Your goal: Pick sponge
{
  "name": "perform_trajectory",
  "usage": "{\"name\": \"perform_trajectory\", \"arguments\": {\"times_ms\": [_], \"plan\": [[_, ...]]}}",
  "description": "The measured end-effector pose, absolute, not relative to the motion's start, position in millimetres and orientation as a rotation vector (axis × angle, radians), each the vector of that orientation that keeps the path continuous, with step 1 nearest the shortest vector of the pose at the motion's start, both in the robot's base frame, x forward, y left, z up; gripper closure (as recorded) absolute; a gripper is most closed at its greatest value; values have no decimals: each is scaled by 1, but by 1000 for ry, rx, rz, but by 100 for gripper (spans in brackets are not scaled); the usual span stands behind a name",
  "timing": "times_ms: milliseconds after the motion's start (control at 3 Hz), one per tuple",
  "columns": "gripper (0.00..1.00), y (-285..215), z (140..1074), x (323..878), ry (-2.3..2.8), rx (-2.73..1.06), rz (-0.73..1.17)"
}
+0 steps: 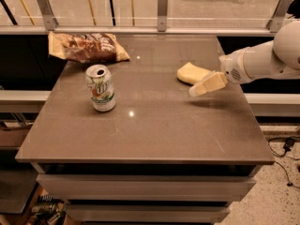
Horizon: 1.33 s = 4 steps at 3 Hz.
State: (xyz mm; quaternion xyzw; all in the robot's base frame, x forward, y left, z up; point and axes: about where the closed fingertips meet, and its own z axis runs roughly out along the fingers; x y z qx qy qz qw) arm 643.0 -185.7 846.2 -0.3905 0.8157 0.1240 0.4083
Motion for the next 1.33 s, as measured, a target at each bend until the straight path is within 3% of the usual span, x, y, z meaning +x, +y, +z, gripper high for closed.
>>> {"name": "perform_trajectory", "arguments": {"times_ms": [1000, 1333], "plan": [[0, -160, 832, 649, 2003, -927, 384], [18, -158, 832, 649, 2002, -930, 387]]}}
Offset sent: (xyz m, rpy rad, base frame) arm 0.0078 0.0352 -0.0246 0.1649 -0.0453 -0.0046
